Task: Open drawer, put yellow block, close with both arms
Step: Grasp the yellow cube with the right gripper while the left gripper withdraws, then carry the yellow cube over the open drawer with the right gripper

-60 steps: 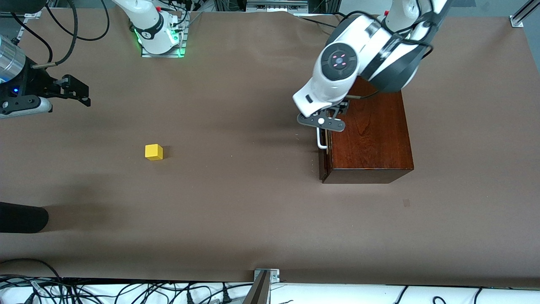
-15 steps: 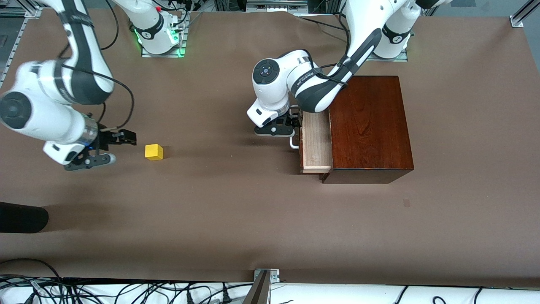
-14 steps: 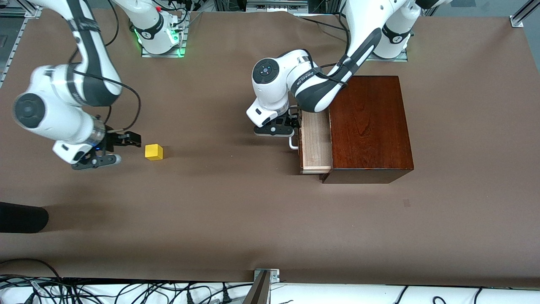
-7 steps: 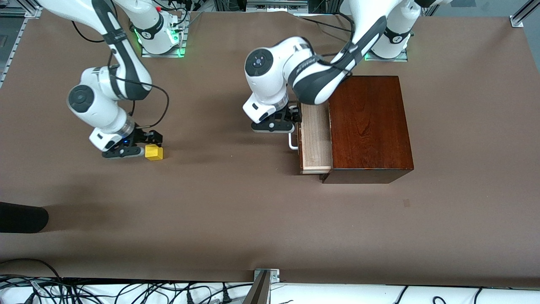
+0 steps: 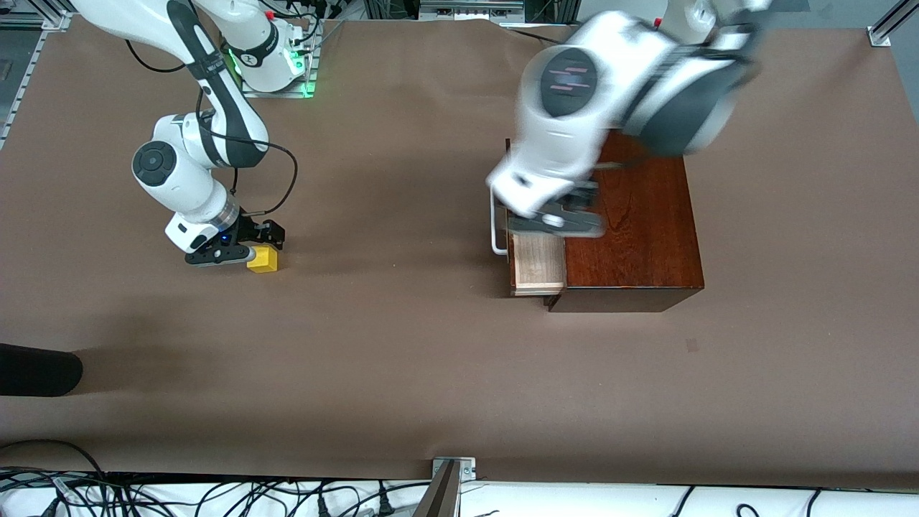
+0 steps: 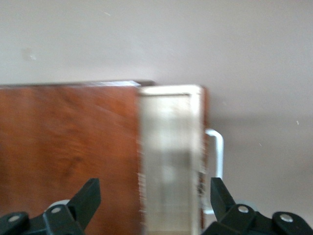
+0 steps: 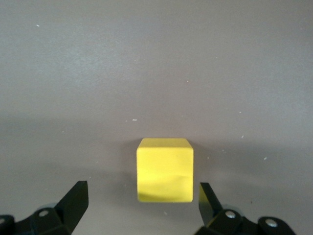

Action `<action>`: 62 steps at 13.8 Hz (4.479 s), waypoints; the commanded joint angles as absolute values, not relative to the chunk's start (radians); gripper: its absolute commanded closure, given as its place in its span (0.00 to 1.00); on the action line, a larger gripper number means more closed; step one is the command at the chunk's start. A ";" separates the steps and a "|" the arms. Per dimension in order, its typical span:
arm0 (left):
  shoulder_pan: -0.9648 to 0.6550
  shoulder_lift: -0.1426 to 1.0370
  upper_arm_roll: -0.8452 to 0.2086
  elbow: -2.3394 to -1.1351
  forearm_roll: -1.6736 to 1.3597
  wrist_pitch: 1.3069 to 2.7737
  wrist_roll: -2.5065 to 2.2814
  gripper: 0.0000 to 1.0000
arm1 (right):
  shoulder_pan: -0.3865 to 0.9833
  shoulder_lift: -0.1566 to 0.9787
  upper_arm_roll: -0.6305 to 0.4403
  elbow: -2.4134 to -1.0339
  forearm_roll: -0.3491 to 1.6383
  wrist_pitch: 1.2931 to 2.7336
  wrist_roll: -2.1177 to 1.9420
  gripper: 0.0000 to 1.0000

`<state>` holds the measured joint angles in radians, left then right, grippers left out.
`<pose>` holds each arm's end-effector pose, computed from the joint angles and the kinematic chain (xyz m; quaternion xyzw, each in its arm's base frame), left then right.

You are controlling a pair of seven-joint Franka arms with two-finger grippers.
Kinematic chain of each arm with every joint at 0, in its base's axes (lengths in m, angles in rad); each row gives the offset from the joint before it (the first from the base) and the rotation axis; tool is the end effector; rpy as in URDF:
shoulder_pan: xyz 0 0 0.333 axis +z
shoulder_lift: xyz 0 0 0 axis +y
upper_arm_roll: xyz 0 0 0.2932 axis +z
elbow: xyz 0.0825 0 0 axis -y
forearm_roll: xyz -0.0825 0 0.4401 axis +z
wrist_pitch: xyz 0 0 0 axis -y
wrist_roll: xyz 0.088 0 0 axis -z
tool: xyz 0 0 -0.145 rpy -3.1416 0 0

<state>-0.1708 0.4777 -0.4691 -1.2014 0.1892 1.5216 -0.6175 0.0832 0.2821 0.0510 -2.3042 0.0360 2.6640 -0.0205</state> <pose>0.6225 -0.3533 0.4591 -0.9984 -0.0054 0.0513 0.0235 0.5568 0.0766 0.1236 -0.9973 -0.0603 -0.0379 0.0181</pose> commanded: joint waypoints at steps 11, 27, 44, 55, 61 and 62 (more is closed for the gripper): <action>-0.032 0.023 -0.065 -1.691 0.003 1.748 -0.006 0.00 | 0.072 0.388 0.034 -2.310 0.048 2.823 -0.080 0.22; -0.032 0.000 0.026 -1.666 0.003 1.631 0.052 0.00 | 0.176 0.368 0.229 -1.770 0.054 2.141 -0.075 1.00; -0.034 0.003 0.018 -1.640 0.006 1.609 0.055 0.00 | 0.887 0.768 0.232 -1.129 -0.298 2.063 -0.224 1.00; -0.029 0.005 0.020 -1.640 0.003 1.609 0.055 0.00 | 0.873 0.824 0.227 -1.127 -0.331 2.106 -0.483 1.00; -0.029 0.006 0.020 -1.640 0.003 1.609 0.055 0.00 | 0.845 0.856 0.222 -1.132 -0.328 2.140 -0.548 1.00; -0.029 0.006 0.020 -1.640 0.003 1.609 0.055 0.00 | 0.842 0.859 0.222 -1.132 -0.328 2.151 -0.548 1.00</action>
